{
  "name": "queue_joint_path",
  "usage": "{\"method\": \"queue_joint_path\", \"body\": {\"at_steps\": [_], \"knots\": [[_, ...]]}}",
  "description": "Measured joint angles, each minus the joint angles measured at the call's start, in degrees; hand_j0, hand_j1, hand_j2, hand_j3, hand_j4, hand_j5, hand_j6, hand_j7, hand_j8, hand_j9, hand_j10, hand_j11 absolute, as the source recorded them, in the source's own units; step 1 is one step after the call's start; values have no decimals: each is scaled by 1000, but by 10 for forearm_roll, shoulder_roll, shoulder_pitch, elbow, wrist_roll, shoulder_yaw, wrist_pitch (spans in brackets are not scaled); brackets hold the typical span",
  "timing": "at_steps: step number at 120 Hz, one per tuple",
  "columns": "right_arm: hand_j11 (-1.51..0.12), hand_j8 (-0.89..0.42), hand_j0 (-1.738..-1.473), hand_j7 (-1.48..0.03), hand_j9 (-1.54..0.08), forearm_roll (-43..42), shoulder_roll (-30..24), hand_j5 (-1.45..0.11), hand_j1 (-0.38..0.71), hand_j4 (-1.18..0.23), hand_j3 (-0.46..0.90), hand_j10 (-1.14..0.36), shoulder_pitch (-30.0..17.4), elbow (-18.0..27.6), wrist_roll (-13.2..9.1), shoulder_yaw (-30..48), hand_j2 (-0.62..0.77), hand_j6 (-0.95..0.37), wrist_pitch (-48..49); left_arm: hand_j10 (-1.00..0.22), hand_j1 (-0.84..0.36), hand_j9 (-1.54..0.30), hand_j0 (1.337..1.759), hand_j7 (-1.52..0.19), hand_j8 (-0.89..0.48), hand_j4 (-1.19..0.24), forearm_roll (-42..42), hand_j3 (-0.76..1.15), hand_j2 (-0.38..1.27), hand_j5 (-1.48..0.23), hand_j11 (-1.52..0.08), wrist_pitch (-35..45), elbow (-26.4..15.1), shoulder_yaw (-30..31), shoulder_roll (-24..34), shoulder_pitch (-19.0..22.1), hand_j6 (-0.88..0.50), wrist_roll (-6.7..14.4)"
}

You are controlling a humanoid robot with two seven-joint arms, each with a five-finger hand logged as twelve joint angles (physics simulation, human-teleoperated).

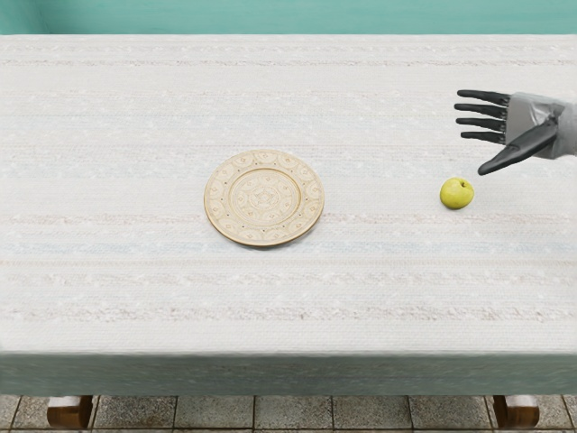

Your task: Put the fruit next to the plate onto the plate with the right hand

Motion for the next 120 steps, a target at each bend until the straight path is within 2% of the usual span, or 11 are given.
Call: {"method": "queue_joint_path", "body": {"at_steps": [14,28,52,65,86,99,120], "knots": [[-57,-43,-1658,-57,-57,-2,5,-57,-298,-43,0,-43,3,3,-1,1,-7,-43,0,-234,68,-304,1658,-304,-234,-234,0,0,47,-304,-304,0,0,0,0,0,-234,0],[-57,-43,-1658,-57,-57,-3,-2,-57,-298,-43,0,-43,3,30,-1,3,-7,-43,0,-234,69,-304,1658,-304,-234,-234,0,0,47,-304,-304,0,0,0,0,0,-234,0],[-57,-43,-1658,-57,-57,-5,-77,-57,-298,-43,0,-43,3,148,-1,-4,-7,-43,0,-234,68,-304,1658,-304,-234,-234,0,0,47,-304,-304,0,0,0,0,0,-234,0],[-57,-44,-1658,-57,-57,-20,-100,-57,-298,-44,0,-43,3,199,-1,-8,-7,-43,-3,-234,68,-304,1658,-304,-234,-234,0,0,47,-304,-304,0,0,0,0,0,-234,0],[-57,-45,-1658,-57,-57,-105,-119,-57,-298,-44,0,-44,13,273,-3,-4,-7,-45,-101,-234,69,-304,1658,-304,-234,-234,0,0,47,-304,-304,0,0,0,0,0,-234,0],[-57,-45,-1658,-57,-57,-159,-137,-57,-299,-45,0,-45,18,308,-29,-4,-7,-46,-160,-234,69,-304,1658,-304,-234,-234,0,0,47,-304,-304,0,0,0,0,0,-234,0],[-57,-47,-1658,-57,-57,-232,-132,-57,-299,-47,0,-46,21,358,-113,-15,-7,-48,-289,-234,68,-304,1658,-304,-234,-234,0,0,47,-304,-304,0,0,0,0,0,-234,0]]}}
